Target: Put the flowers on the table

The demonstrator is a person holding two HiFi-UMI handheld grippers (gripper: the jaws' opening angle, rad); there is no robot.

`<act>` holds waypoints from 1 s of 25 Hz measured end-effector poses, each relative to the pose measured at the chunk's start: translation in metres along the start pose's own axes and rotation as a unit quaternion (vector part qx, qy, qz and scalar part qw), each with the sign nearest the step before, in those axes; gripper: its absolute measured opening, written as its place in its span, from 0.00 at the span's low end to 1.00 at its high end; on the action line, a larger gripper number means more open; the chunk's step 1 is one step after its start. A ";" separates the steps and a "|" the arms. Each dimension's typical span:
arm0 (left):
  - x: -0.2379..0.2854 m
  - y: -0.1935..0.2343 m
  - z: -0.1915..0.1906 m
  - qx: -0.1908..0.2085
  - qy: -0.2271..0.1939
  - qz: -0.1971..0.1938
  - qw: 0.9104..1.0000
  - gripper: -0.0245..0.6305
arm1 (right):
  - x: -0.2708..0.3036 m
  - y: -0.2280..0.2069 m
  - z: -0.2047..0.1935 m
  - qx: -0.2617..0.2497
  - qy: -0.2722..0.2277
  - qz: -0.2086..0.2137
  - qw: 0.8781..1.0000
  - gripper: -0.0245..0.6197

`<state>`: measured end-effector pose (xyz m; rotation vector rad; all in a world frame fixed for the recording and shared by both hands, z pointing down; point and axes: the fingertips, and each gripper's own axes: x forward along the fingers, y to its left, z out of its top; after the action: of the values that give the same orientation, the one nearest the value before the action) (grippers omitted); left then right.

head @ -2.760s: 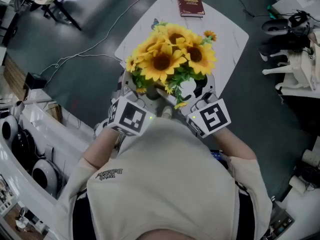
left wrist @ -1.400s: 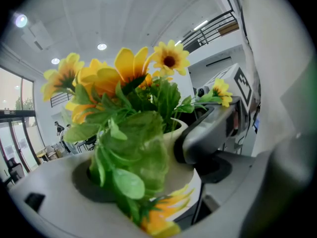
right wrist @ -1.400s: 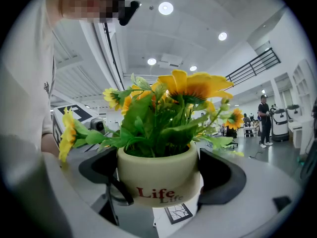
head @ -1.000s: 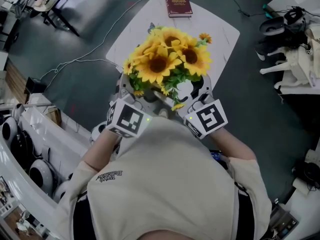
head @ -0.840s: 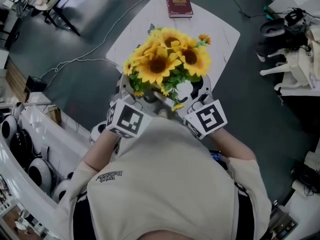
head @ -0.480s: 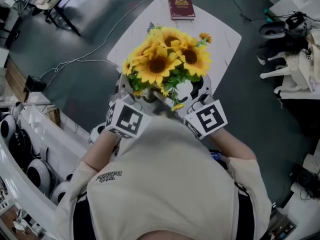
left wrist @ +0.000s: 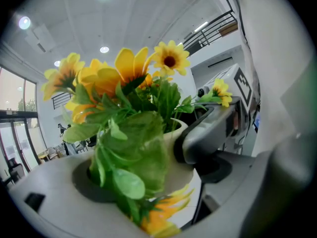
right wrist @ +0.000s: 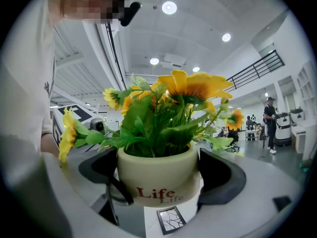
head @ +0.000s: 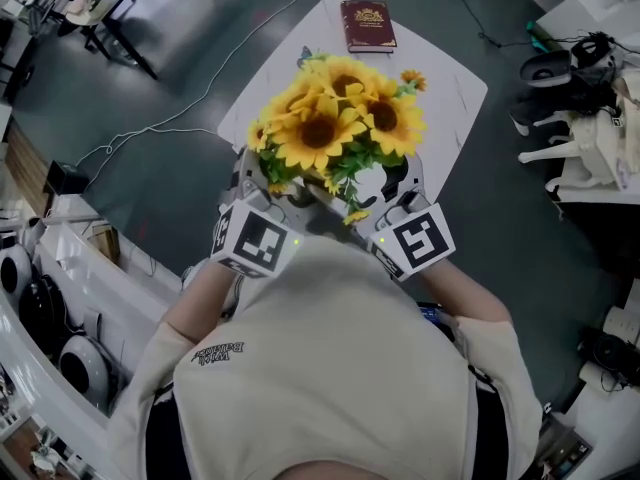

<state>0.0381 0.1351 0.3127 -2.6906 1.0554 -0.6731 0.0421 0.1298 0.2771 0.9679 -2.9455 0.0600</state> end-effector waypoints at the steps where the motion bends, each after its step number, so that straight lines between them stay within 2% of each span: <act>1: 0.002 0.006 -0.002 0.000 -0.001 -0.003 1.000 0.77 | 0.006 -0.003 0.000 0.000 0.000 -0.002 1.000 0.83; 16: 0.041 0.122 -0.037 0.013 -0.016 -0.055 0.998 0.77 | 0.122 -0.057 -0.001 0.007 0.018 -0.059 0.998 0.82; 21: 0.044 0.155 -0.042 -0.001 -0.034 -0.076 0.997 0.77 | 0.153 -0.065 0.007 0.003 0.018 -0.078 0.997 0.82; 25: 0.051 0.170 -0.046 0.018 -0.039 -0.092 0.995 0.77 | 0.168 -0.075 0.006 0.010 0.023 -0.097 0.995 0.82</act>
<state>-0.0522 -0.0239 0.3169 -2.7810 0.7747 -0.6039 -0.0485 -0.0300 0.2819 1.2339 -2.7993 0.1046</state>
